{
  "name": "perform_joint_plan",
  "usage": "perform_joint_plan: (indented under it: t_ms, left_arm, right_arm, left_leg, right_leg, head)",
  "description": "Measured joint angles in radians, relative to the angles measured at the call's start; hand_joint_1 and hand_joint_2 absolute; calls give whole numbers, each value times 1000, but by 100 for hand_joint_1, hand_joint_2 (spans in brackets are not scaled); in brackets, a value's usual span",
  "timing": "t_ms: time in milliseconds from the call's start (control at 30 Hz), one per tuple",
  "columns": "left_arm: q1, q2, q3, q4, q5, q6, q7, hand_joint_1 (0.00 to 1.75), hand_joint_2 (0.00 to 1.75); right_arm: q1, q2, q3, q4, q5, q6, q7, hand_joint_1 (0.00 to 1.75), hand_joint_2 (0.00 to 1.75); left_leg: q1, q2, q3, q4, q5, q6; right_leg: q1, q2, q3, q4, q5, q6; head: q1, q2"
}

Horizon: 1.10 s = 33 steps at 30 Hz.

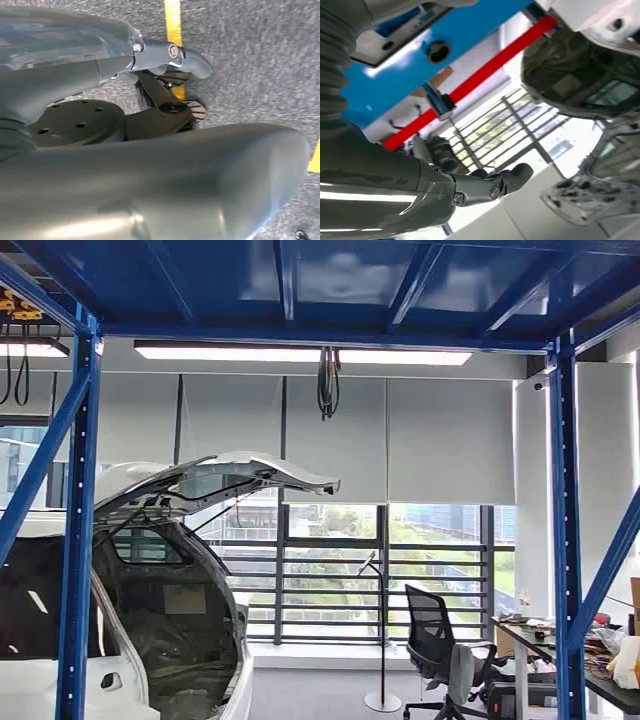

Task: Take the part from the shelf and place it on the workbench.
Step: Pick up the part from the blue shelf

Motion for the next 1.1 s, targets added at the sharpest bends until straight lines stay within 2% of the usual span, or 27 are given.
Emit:
perform_joint_plan:
  t_ms: [67,100,133,200,233,267,300,333,367,433,467,500,567,600,633,667,767,867,1000,1100]
  left_arm:
    - [0,0,-2,0,0,0,0,0,0]
    - [1,1,-3,0,-1,0,0,0,0]
    - [4,2,-4,1,-3,0,0,0,0]
    - [8,6,-5,3,-7,0,-2,0,0]
    - [8,8,-5,4,-8,0,-3,0,0]
    - [7,10,-5,5,-9,1,-5,0,0]
    - [6,12,-5,5,-9,2,-6,0,0]
    - [4,13,-5,5,-9,2,-6,0,0]
    - [3,13,-5,5,-9,2,-7,0,0]
    - [2,13,-6,5,-8,3,-6,0,0]
    - [2,13,-5,5,-6,4,-7,0,0]
    - [2,13,-5,5,-5,6,-7,0,0]
    - [3,13,-5,5,1,10,-8,0,0]
    - [3,12,-5,5,4,11,-9,0,0]
    - [2,11,-5,5,8,13,-11,0,0]
    - [2,10,-4,5,11,14,-12,0,0]
    - [6,9,-3,5,17,19,-13,0,0]
    - [6,9,-2,5,22,25,-13,0,0]
    - [8,7,5,5,27,35,-18,0,0]
    - [10,5,12,6,32,41,-21,0,0]
  right_arm:
    - [7,-1,-5,-6,-7,0,-9,0,0]
    - [18,-2,-11,-12,-16,0,-16,0,0]
    - [32,-2,-22,-22,-28,0,-24,0,0]
    - [62,-3,-40,-42,-44,2,-34,0,0]
    - [71,-4,-46,-50,-48,3,-37,0,0]
    - [75,-5,-49,-55,-48,4,-38,0,0]
    - [74,-6,-53,-58,-48,4,-38,0,0]
    - [72,-8,-56,-61,-51,7,-37,0,0]
    - [71,-10,-59,-62,-60,14,-33,0,0]
    - [72,-13,-62,-60,-91,35,-24,0,87]
    - [74,-16,-64,-59,-108,45,-20,0,131]
    - [75,-19,-67,-58,-121,50,-18,0,175]
    - [75,-27,-75,-59,-130,55,-11,0,175]
    - [76,-34,-79,-62,-124,53,-4,0,175]
    - [79,-42,-82,-68,-108,48,4,0,175]
    - [86,-51,-84,-77,-86,38,12,0,175]
    - [135,-73,-88,-117,36,-22,35,0,175]
    - [203,-80,-86,-160,202,-87,64,0,175]
    - [339,-79,-80,-225,515,-213,136,0,175]
    - [443,-71,-66,-267,666,-266,177,0,175]
  left_leg:
    - [4,0,-35,51,-22,-6]
    - [8,0,-68,92,-34,-12]
    - [12,0,-88,73,1,-21]
    - [13,2,-93,-23,89,-12]
    - [12,4,-79,-87,133,-2]
    - [10,5,-76,-95,132,13]
    - [10,6,-72,-97,130,19]
    - [11,6,-66,-100,127,25]
    - [10,6,-61,-100,123,30]
    - [8,6,-51,-100,113,37]
    - [6,6,-45,-100,108,38]
    - [4,5,-38,-100,103,39]
    - [2,3,-22,-101,92,39]
    - [1,2,-17,-101,87,37]
    - [1,1,-13,-102,84,35]
    - [1,1,-13,-103,81,33]
    - [1,1,-13,-105,77,30]
    - [1,2,-10,-112,76,29]
    - [2,1,-6,-117,75,26]
    - [2,1,-4,-119,73,23]
  right_leg:
    - [-1,0,3,0,-5,1]
    - [-2,1,8,0,-11,3]
    - [-8,5,25,1,-27,13]
    - [-21,18,53,2,-58,39]
    - [-28,23,64,2,-72,53]
    - [-30,22,62,8,-80,60]
    - [-31,19,54,28,-93,63]
    - [-31,16,36,67,-111,65]
    - [-31,14,4,127,-133,66]
    - [-30,13,-77,255,-164,65]
    - [-29,13,-105,285,-157,63]
    - [-27,13,-116,278,-131,60]
    - [-18,12,-88,165,-44,47]
    - [-11,10,-67,104,-10,40]
    - [-5,8,-50,57,9,34]
    - [-1,7,-40,32,15,33]
    - [0,9,-35,19,9,41]
    - [0,10,-36,19,5,39]
    - [0,8,-33,19,0,35]
    - [0,9,-32,19,-1,33]
  head:
    - [0,0]
    - [0,0]
    - [0,0]
    - [0,0]
    - [0,0]
    - [0,0]
    - [0,0]
    - [0,0]
    - [0,0]
    - [0,0]
    - [0,0]
    - [0,0]
    - [0,0]
    - [0,0]
    - [0,0]
    - [0,0]
    - [0,0]
    - [0,0]
    - [0,0]
    - [0,0]
